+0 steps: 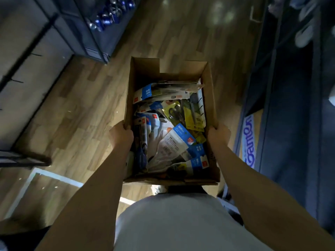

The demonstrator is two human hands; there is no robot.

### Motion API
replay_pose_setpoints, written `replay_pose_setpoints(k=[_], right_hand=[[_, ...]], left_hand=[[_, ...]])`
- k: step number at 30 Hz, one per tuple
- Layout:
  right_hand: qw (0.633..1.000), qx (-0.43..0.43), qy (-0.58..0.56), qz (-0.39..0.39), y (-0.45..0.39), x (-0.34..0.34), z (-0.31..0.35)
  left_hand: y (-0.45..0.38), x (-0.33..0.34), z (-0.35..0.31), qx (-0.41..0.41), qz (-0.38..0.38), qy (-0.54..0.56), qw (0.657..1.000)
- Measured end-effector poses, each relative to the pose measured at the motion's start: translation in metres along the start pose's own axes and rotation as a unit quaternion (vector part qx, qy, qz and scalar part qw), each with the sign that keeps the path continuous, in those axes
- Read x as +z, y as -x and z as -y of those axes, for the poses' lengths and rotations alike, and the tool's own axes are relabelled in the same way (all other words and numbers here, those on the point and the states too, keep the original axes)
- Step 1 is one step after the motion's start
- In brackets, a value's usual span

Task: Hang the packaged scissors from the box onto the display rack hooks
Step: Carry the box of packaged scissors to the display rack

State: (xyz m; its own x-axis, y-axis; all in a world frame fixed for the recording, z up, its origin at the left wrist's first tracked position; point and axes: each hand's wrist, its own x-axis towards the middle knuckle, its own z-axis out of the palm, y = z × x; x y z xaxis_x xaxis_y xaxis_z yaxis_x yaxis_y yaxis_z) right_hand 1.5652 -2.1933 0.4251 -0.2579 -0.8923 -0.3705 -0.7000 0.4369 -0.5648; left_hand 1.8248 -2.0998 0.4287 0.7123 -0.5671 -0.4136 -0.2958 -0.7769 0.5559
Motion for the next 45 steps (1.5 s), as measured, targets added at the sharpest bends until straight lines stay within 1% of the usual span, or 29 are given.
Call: replay_pose_setpoints(k=[4, 9, 13, 16, 19, 22, 25, 27, 31, 36, 40, 45], right_hand=[[0.998, -0.041, 0.024, 0.041, -0.048, 0.029, 0.063], [0.985, -0.110, 0.079, 0.108, -0.111, 0.077, 0.147], [0.980, -0.122, 0.063, 0.141, -0.136, 0.112, 0.215], [0.968, -0.158, 0.085, 0.176, -0.151, 0.142, 0.260], [0.957, -0.198, 0.108, 0.184, -0.161, 0.185, 0.300], [0.945, -0.225, 0.136, 0.194, -0.154, 0.228, 0.340], [0.932, -0.259, 0.156, 0.199, -0.142, 0.272, 0.375], [0.926, -0.265, 0.175, 0.205, -0.132, 0.301, 0.396], [0.915, -0.274, 0.203, 0.215, -0.113, 0.349, 0.427], [0.908, -0.282, 0.210, 0.230, -0.099, 0.396, 0.446], [0.894, -0.307, 0.225, 0.237, -0.104, 0.439, 0.452], [0.879, -0.317, 0.240, 0.263, -0.121, 0.505, 0.442]], left_hand=[[-0.048, -0.011, -0.009, -0.035, -0.031, 0.034, 0.998], [-0.109, -0.026, -0.025, -0.125, -0.081, 0.033, 0.988], [-0.147, -0.043, -0.036, -0.176, -0.115, 0.045, 0.977], [-0.171, -0.056, -0.037, -0.219, -0.142, 0.070, 0.963], [-0.196, -0.067, -0.028, -0.255, -0.164, 0.102, 0.947], [-0.223, -0.079, -0.009, -0.291, -0.180, 0.130, 0.930], [-0.253, -0.097, 0.015, -0.328, -0.181, 0.153, 0.914], [-0.275, -0.111, 0.034, -0.347, -0.179, 0.161, 0.907], [-0.308, -0.135, 0.065, -0.376, -0.182, 0.155, 0.895], [-0.334, -0.147, 0.092, -0.403, -0.207, 0.154, 0.878], [-0.350, -0.139, 0.110, -0.430, -0.211, 0.159, 0.863], [-0.380, -0.107, 0.149, -0.469, -0.208, 0.172, 0.841]])
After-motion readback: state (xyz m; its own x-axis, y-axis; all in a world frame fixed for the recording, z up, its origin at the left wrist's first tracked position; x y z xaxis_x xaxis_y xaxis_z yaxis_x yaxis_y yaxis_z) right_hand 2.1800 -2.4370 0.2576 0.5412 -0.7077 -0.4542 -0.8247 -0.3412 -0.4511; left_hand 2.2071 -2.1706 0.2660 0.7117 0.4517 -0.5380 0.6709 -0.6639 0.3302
